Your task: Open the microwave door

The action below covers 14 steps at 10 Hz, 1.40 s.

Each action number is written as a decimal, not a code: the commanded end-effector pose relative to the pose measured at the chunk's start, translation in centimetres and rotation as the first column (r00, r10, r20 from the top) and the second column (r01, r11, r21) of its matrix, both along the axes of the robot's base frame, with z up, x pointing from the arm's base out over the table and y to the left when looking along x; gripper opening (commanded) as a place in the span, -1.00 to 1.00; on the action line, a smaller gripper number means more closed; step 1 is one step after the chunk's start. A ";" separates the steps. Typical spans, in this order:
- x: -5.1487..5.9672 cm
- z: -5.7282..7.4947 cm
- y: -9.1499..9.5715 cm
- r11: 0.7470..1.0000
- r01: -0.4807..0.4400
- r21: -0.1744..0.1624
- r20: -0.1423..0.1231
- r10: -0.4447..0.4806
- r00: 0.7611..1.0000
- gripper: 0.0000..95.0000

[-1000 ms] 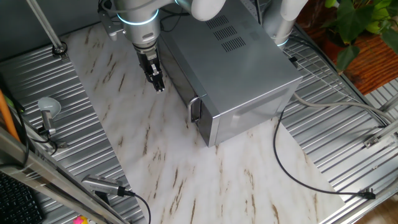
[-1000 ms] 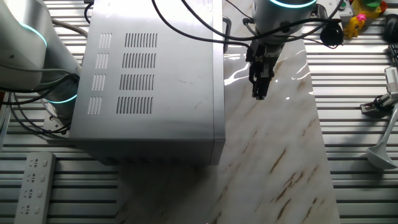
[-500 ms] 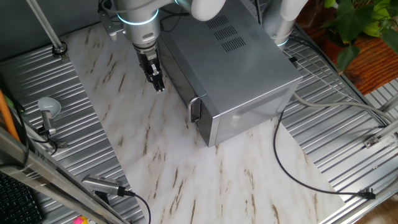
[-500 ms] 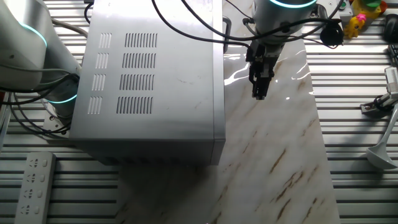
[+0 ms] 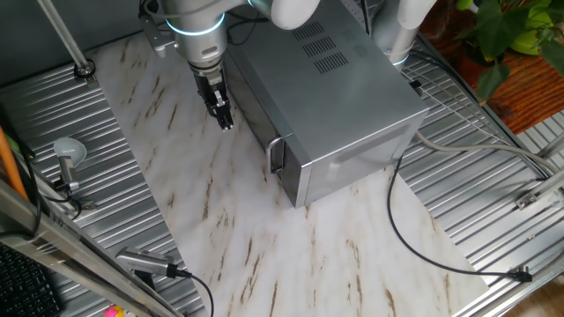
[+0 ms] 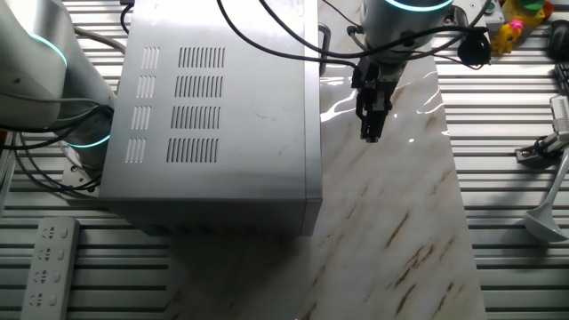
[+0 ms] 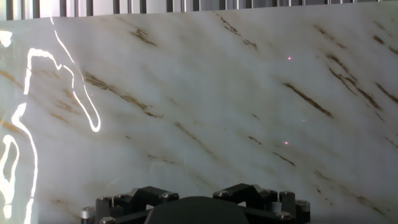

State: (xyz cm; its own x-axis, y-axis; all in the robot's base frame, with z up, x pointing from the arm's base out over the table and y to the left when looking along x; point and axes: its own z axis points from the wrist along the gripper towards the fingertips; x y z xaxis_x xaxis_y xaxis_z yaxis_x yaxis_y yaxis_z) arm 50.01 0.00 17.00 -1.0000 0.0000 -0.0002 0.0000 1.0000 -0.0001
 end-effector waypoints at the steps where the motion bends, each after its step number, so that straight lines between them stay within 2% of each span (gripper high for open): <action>1: 0.0 0.0 0.0 1.000 0.000 0.000 0.000 0.000 1.000 1.00; 2: 0.0 0.0 0.0 0.999 -0.040 0.017 0.030 0.039 0.999 -1.00; 14: 0.0 0.0 0.0 0.999 -0.040 0.014 0.029 0.039 0.999 -1.00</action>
State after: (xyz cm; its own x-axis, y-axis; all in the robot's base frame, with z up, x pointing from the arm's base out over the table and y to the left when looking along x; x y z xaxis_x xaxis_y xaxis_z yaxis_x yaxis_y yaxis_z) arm 49.94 -0.02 17.02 -0.9988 -0.0392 -0.0299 -0.0397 0.9991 0.0144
